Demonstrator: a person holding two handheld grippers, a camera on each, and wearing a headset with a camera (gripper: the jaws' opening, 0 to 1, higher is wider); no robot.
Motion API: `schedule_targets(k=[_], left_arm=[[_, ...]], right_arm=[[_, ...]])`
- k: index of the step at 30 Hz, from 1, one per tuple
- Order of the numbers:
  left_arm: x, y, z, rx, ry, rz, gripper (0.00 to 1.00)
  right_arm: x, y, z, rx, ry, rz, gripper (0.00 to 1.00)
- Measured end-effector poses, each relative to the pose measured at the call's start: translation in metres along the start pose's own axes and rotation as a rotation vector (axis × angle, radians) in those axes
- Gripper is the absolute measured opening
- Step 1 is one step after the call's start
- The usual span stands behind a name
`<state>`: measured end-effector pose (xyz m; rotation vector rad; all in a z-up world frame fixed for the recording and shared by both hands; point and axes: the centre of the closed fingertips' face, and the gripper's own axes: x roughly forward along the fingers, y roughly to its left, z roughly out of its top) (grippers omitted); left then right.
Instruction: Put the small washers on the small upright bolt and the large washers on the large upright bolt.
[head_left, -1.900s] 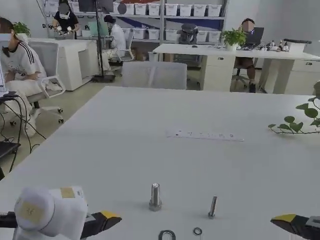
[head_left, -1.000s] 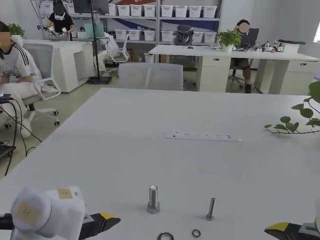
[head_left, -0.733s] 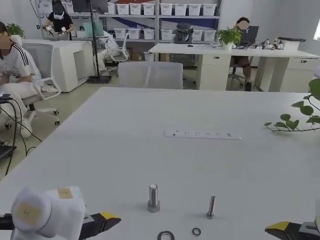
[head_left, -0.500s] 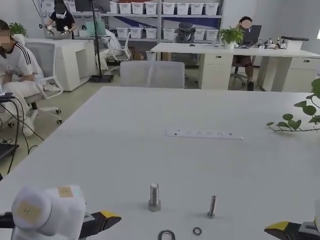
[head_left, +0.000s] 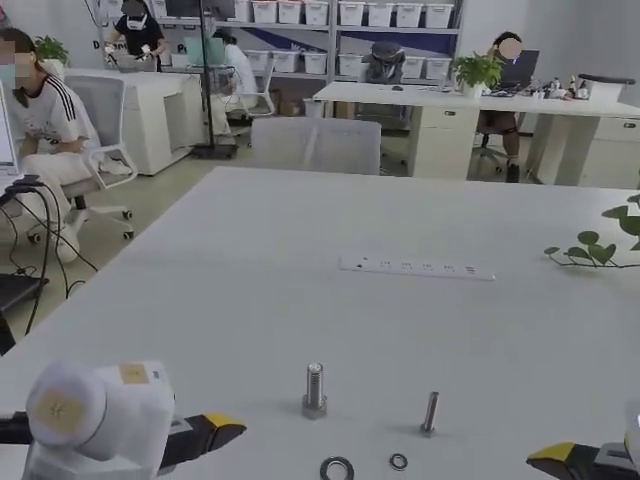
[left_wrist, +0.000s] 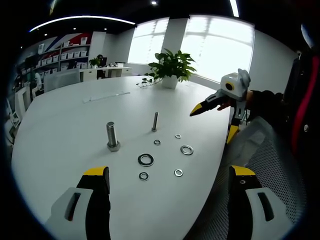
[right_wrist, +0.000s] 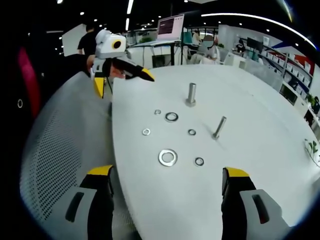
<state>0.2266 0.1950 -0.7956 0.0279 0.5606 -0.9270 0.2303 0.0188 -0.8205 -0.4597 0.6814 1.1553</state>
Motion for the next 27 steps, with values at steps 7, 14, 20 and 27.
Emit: schedule_targets(k=[7,14,20,27], left_arm=[[0.0003,-0.0009,0.0005,0.001,-0.004,-0.003,1.0],[0.0002,-0.0016,0.0014,0.006,-0.006,-0.007,1.0],[0.0011,-0.0029,0.0014,0.011,-0.001,-0.014,1.0],[0.0009,-0.003,0.0029,0.014,-0.001,-0.015,1.0]], right_arm=[[0.0005,0.0009,-0.001,-0.005,0.013,0.001,0.89],[0.0004,0.0011,-0.0002,-0.008,0.016,-0.002,0.89],[-0.0011,0.0011,-0.002,-0.007,0.023,-0.005,0.88],[-0.0037,-0.0045,0.0005,-0.014,0.028,-0.012,0.87]])
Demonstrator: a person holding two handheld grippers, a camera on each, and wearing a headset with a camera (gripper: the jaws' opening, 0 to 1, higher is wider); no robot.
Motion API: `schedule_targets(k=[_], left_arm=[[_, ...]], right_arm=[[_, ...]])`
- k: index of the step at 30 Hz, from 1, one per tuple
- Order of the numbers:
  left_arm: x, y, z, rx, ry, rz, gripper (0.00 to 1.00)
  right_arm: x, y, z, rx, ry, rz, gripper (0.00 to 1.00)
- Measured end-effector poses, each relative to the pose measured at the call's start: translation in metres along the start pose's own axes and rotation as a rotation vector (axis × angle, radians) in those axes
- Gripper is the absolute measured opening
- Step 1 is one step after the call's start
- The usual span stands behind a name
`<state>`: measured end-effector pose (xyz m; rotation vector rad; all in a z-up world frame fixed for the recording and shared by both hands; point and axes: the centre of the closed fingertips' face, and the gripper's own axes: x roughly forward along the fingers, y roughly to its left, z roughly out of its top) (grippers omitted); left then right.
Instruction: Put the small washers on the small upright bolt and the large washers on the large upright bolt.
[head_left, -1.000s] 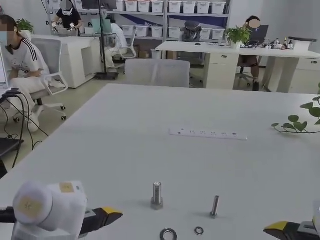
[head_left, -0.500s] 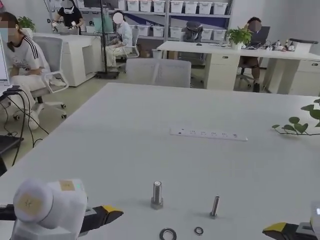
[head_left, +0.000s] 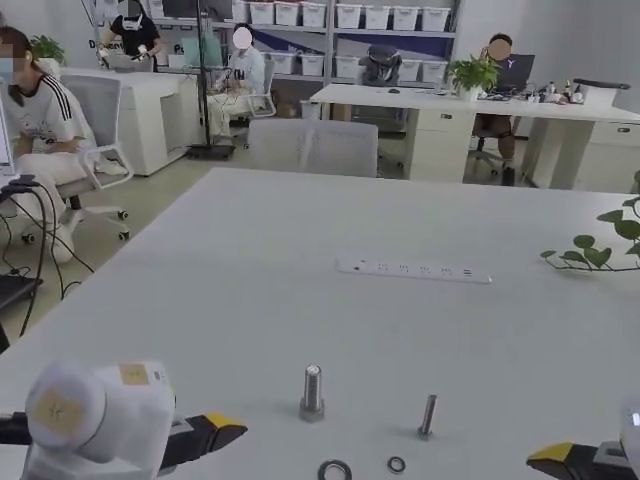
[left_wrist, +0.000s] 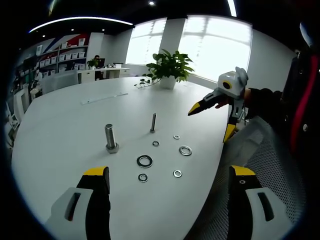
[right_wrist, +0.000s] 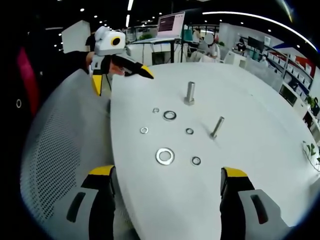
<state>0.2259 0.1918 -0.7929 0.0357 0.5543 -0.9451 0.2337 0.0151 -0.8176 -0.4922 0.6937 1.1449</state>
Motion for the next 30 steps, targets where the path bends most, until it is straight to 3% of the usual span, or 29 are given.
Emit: schedule_targets(k=[16,24,30], left_arm=[[-0.002,0.002,0.004,0.007,0.001,0.007,1.0],[-0.002,0.002,0.007,0.016,-0.004,0.01,1.0],[-0.003,0.003,0.008,0.014,-0.013,0.014,1.0]], right_arm=[[0.004,-0.012,0.005,-0.049,0.039,0.014,0.84],[0.006,-0.026,0.008,-0.092,0.108,0.021,0.77],[0.011,-0.031,0.006,-0.142,0.206,0.042,0.65]])
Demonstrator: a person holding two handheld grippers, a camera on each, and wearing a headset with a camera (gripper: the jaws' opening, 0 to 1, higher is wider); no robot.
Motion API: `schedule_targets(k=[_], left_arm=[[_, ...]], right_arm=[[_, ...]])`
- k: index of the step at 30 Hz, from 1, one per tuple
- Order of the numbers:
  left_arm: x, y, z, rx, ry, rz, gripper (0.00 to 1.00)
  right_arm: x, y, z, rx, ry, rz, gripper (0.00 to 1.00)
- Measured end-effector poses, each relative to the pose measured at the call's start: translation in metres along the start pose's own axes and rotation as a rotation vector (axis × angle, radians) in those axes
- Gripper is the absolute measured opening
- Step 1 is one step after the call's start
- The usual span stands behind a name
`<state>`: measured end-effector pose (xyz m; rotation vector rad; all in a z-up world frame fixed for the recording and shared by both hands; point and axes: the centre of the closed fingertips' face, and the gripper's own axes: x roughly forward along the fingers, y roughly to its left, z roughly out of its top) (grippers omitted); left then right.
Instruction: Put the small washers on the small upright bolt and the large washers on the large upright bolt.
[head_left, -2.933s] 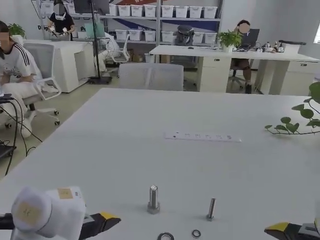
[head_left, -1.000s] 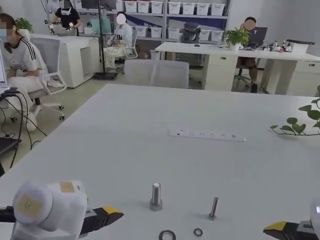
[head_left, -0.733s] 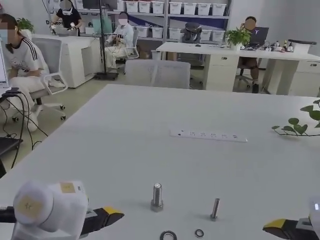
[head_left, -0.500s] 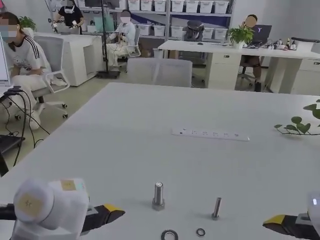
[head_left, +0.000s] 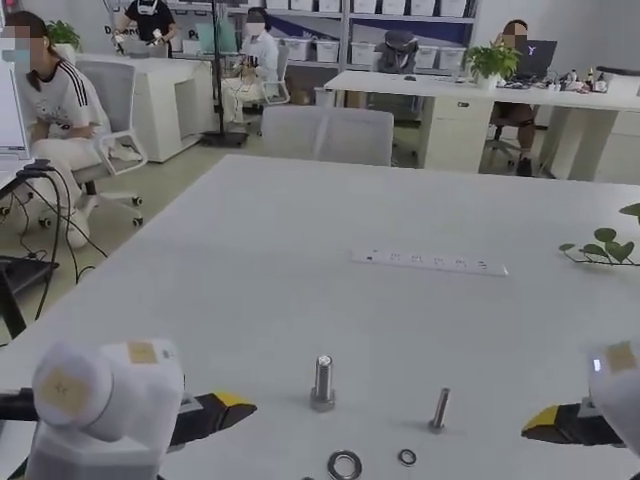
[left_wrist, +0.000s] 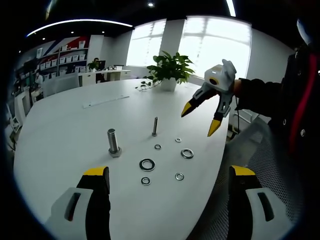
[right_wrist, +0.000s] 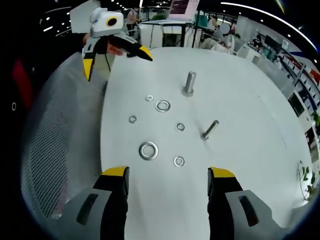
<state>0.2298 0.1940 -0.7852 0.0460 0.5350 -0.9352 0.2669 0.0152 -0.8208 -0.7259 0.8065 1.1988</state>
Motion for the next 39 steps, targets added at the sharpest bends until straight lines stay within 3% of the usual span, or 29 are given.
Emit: schedule_targets(k=[7,17,25,39], left_arm=[[0.0,0.0,0.001,0.0,-0.003,0.001,1.0],[-0.002,0.0,0.003,-0.001,-0.013,0.008,1.0],[-0.003,-0.001,0.003,-0.002,-0.014,0.009,1.0],[-0.004,-0.001,0.003,-0.008,-0.013,0.013,1.0]], right_arm=[[0.006,-0.009,0.0,-0.044,0.09,0.018,0.5],[0.017,-0.015,-0.001,-0.099,0.187,0.053,0.41],[0.028,-0.018,0.002,-0.123,0.228,0.082,0.33],[0.046,-0.017,-0.011,-0.195,0.318,0.105,0.24]])
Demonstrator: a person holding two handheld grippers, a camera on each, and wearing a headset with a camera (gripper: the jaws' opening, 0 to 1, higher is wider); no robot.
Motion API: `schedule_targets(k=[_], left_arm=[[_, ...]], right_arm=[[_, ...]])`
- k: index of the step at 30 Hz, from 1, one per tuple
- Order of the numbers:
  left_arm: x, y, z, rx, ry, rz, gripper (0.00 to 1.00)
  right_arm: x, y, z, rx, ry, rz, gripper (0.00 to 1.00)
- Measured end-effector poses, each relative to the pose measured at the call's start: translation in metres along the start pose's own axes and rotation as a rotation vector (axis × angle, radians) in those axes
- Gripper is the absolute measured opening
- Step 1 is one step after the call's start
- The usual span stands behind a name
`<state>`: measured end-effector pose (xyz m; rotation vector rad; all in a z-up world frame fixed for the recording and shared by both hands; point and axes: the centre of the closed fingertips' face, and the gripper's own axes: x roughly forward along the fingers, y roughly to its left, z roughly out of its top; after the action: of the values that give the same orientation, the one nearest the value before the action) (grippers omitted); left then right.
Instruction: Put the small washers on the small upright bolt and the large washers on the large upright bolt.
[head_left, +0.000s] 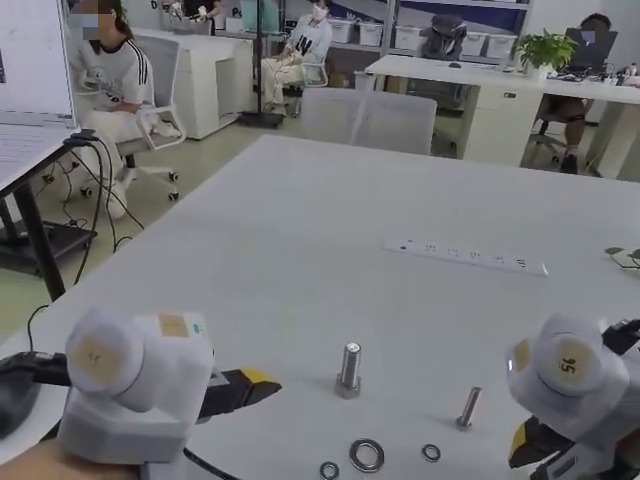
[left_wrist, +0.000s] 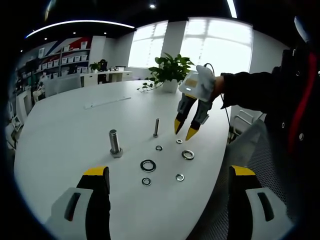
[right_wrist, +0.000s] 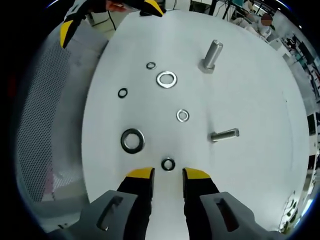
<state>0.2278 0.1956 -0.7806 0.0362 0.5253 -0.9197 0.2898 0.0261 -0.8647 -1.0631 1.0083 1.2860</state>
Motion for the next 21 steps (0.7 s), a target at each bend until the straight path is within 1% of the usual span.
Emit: schedule_targets(k=[4,6,21], left_arm=[[0.0,0.001,0.0,-0.003,0.0,0.001,1.0],[0.0,0.001,0.0,-0.004,0.0,-0.002,0.97],[0.001,0.001,0.002,-0.007,-0.007,-0.001,0.97]], right_arm=[[0.002,-0.001,0.001,-0.003,0.002,0.001,0.22],[0.004,-0.001,0.002,-0.005,0.004,0.005,0.21],[0.012,-0.002,-0.001,-0.003,0.033,0.017,0.18]])
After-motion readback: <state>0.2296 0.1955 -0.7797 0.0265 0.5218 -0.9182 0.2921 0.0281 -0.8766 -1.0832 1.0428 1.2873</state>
